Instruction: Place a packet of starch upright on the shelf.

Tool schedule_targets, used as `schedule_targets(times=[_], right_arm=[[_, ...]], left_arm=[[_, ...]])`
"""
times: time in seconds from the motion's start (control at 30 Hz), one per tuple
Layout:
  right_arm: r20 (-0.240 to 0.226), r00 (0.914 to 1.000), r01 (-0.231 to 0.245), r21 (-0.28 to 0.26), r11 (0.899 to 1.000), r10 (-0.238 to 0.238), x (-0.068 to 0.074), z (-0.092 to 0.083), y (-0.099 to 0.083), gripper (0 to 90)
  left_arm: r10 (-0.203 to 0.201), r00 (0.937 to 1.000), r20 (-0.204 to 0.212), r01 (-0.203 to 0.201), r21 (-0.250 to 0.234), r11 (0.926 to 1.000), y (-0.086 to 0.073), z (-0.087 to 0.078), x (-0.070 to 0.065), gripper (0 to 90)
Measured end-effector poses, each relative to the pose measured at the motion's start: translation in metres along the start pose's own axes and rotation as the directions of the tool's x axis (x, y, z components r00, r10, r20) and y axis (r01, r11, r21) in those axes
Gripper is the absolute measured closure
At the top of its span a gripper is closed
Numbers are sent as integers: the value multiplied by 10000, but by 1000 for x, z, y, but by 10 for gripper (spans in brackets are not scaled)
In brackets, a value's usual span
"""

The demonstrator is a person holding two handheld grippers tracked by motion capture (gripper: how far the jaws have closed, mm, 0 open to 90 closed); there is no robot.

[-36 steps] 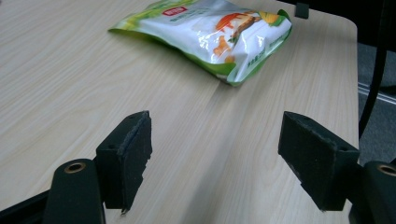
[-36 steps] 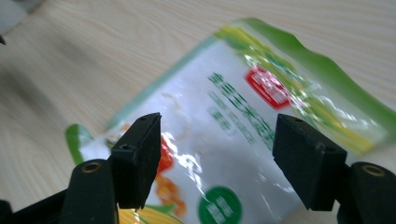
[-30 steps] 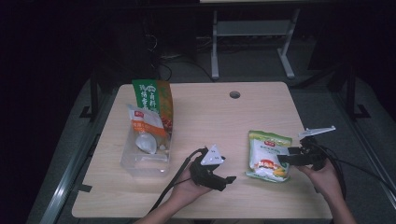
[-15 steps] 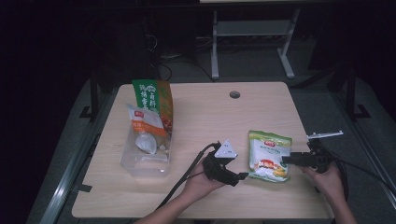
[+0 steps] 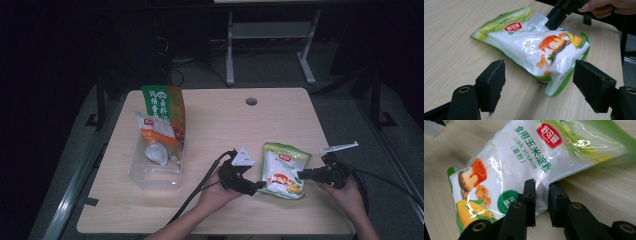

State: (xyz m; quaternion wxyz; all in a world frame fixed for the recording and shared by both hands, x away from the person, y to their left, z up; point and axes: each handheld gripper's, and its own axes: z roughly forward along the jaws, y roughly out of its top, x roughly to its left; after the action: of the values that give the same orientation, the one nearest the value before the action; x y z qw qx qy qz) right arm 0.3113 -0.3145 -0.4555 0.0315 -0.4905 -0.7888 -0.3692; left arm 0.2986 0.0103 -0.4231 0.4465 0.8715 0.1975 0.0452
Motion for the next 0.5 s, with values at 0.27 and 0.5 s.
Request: schedule_targets(times=[0.27,0.5], right_arm=[[-413,9964,-746,-120,9971,740,-13,7,4,584],[-315,9991,-294,-82,9995,291,-5,9,6,849]], left_arm=[[-358,9991,243,359,-63,9993,1,5,2,263],[-684,9967,430,683,31,9977,1,9,6,262]])
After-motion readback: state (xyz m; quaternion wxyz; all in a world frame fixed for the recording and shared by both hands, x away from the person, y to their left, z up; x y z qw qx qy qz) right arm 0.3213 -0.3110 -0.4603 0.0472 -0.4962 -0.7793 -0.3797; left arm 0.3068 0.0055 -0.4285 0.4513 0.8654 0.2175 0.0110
